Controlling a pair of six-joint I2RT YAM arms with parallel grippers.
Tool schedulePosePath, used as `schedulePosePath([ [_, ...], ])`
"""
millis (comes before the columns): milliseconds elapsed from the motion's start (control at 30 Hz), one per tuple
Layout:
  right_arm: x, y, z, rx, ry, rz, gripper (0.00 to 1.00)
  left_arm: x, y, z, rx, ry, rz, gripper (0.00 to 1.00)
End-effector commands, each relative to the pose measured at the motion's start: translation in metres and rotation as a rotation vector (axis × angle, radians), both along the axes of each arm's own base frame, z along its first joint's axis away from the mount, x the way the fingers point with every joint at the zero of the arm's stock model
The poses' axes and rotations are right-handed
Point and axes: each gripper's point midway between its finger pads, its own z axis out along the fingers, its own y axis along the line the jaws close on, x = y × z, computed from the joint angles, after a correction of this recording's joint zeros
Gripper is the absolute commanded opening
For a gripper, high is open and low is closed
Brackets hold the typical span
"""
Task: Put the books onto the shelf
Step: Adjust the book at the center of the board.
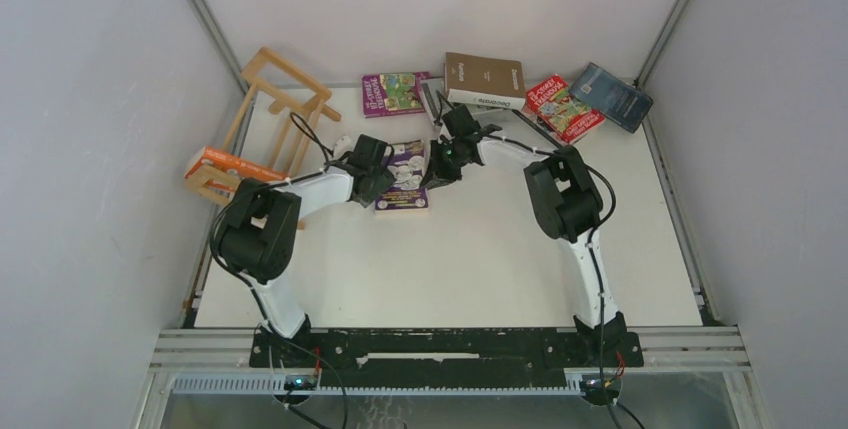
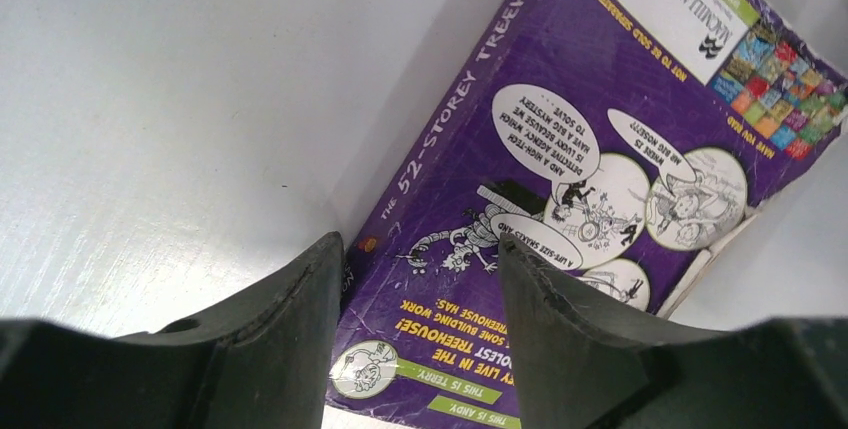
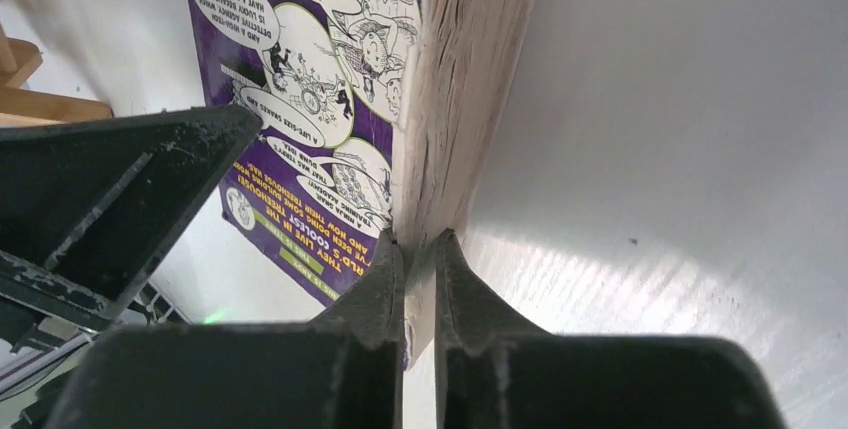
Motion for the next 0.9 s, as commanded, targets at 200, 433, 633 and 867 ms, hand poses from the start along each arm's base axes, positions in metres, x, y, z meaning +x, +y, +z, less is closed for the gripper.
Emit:
schedulePosePath([
  [200,-0.067,-0.005,0.015,0.023,0.085,0.038,0.03,-0.038,-0.060,0.017,-0.172,-0.003,-0.160,0.61],
  [433,-0.102,-0.033,0.017,-0.030,0.078,0.029,0.02,-0.084,-0.083,0.023,-0.175,0.013,-0.234,0.61],
  [633,-0.136,-0.060,0.017,-0.082,0.078,0.001,0.04,-0.097,-0.076,0.055,-0.151,-0.032,-0.218,0.64],
  [867,-0.142,-0.074,0.025,-0.112,0.038,-0.031,0.44,-0.078,-0.048,0.115,-0.056,-0.155,-0.154,0.70],
])
